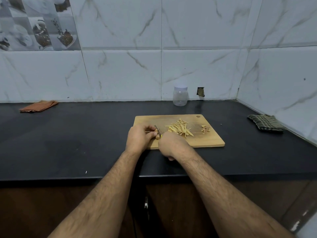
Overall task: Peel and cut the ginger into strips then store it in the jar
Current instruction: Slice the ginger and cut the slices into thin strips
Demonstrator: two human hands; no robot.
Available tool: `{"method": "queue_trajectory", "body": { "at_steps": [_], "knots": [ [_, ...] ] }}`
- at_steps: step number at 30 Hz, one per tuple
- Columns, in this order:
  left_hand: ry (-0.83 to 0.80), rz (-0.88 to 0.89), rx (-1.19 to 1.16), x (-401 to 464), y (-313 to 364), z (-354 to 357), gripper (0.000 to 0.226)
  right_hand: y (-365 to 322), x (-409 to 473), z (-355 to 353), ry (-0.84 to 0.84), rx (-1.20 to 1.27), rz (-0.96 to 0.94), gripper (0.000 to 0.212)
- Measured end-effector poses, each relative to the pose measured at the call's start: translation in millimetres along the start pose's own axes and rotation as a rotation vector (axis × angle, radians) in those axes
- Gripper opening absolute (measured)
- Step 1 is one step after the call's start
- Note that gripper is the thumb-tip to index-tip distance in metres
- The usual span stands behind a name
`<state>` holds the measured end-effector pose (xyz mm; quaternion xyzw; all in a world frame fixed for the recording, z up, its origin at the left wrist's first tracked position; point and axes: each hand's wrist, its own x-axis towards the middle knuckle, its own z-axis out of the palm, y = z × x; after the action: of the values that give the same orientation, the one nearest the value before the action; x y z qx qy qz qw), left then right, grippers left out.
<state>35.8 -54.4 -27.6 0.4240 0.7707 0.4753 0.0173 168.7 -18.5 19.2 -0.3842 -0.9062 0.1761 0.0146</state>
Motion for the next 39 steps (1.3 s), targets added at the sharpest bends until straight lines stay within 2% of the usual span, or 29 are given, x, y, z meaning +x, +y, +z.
{"method": "queue_trajectory", "body": {
  "at_steps": [2, 5, 8, 12, 19, 22, 28, 36, 39],
  "knots": [
    [0.001, 0.0, 0.002, 0, 0, 0, 0.022, 1, 0, 1, 0.027, 0.087, -0.018, 0.021],
    [0.01, 0.005, 0.006, 0, -1, 0, 0.014, -4, 0, -3, -0.036, -0.017, 0.031, 0.01],
    [0.014, 0.0, 0.011, 1, -2, 1, 0.008, -9, 3, -5, -0.041, -0.067, 0.025, 0.014],
    [0.021, -0.001, 0.009, 1, -4, 1, 0.009, -8, 7, -2, -0.005, -0.03, 0.055, 0.018],
    [0.018, -0.013, -0.009, 0, -2, 2, 0.011, -6, 7, 1, -0.02, -0.062, 0.068, 0.011],
    [0.017, -0.007, 0.015, 1, -3, 1, 0.01, -8, 13, 2, -0.02, -0.017, 0.07, 0.02],
    [0.021, -0.009, 0.028, 1, -4, 1, 0.009, -8, 16, 1, -0.024, 0.037, 0.075, 0.01],
    [0.001, -0.007, 0.026, 1, -4, 0, 0.01, -8, 5, -2, -0.074, -0.02, 0.069, 0.022],
    [0.007, -0.01, 0.019, 0, -4, 0, 0.011, -8, 0, 0, -0.076, -0.005, 0.074, 0.011]
  ]
}}
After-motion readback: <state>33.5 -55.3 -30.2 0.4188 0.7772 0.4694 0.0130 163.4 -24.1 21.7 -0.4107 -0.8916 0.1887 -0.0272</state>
